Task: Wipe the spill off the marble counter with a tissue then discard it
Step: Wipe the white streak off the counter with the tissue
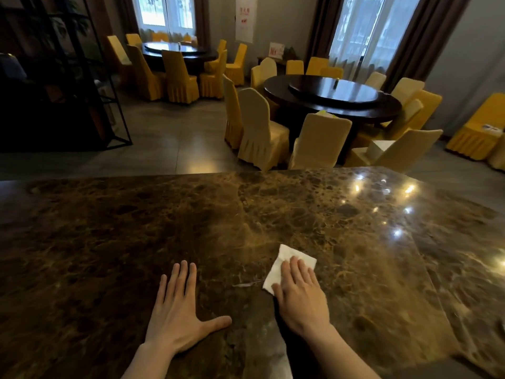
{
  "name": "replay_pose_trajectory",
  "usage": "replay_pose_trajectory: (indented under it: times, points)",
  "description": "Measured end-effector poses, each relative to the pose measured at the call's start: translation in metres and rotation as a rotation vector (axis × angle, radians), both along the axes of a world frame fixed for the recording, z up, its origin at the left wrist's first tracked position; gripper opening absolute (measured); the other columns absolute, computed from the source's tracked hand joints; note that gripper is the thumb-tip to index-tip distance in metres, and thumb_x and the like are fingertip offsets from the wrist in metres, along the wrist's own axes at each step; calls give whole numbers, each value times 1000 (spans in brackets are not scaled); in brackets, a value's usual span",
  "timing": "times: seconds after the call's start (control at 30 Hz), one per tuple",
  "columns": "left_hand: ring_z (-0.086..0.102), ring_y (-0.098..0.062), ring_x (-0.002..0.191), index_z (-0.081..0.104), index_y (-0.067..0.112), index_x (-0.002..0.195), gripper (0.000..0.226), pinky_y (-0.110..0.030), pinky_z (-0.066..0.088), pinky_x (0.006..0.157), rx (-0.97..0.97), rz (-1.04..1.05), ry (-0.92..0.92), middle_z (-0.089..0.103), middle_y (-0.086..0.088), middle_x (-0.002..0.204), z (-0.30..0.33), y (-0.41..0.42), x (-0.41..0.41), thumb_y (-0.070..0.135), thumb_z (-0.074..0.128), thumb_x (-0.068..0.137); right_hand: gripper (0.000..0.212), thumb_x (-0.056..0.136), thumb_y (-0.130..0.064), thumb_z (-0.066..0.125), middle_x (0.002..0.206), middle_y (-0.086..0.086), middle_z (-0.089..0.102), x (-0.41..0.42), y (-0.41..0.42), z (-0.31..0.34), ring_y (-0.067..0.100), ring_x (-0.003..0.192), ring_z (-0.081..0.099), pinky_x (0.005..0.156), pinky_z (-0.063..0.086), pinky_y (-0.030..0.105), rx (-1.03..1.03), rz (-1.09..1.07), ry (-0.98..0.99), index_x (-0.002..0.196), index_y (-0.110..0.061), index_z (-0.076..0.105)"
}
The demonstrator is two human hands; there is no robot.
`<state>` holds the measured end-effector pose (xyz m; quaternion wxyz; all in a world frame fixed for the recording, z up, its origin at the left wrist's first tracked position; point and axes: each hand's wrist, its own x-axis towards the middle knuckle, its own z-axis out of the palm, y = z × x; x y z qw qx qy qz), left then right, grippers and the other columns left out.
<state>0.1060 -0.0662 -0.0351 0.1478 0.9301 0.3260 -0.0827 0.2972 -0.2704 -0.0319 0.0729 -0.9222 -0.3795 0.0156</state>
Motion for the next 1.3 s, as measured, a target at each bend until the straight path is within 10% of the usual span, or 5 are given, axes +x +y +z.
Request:
replay_pose_trajectory:
  times: [0.33, 0.6, 0.87, 1.1, 1.3]
  points:
    - [-39, -21, 150, -32, 18, 153, 146, -53, -13, 130, 128, -19, 15, -37, -6, 165, -7, -5, -1, 115, 3, 50, 64, 105, -51, 20, 167, 5, -7, -37, 22, 0, 24, 153, -12, 123, -10, 40, -4, 295, 80, 159, -22, 3]
    - [-40, -21, 150, -30, 20, 155, 145, -56, -13, 129, 120, -17, 0, -37, -4, 166, -7, -6, -1, 115, 0, 50, 65, 106, -43, 21, 168, 17, 4, -16, 4, 1, 29, 154, -5, 126, 3, 45, 14, -131, 53, 158, -6, 7]
    - [-36, -22, 152, -29, 20, 155, 144, -56, -13, 129, 144, -23, -23, -32, -5, 168, -14, -4, -2, 115, 2, 51, 56, 106, -22, 40, 168, 4, 15, -54, 26, -2, 20, 154, 5, 121, -4, 34, 125, 375, 54, 158, -17, 21]
    - [-36, -21, 152, -26, 21, 155, 144, -56, -13, 129, 137, -8, -66, -31, -4, 168, -18, -3, -2, 116, 6, 51, 59, 103, -14, 33, 168, 14, 7, -17, 0, 4, 27, 155, 0, 126, 5, 39, 130, -100, 57, 158, -9, 11]
    - [-32, -23, 153, -23, 18, 156, 145, -58, -10, 129, 144, -23, -53, -27, -6, 169, -20, -1, -2, 115, 3, 51, 69, 98, -17, 49, 168, 11, 8, -78, 54, 5, 26, 154, -1, 124, -3, 39, 142, 302, 107, 158, -16, 14]
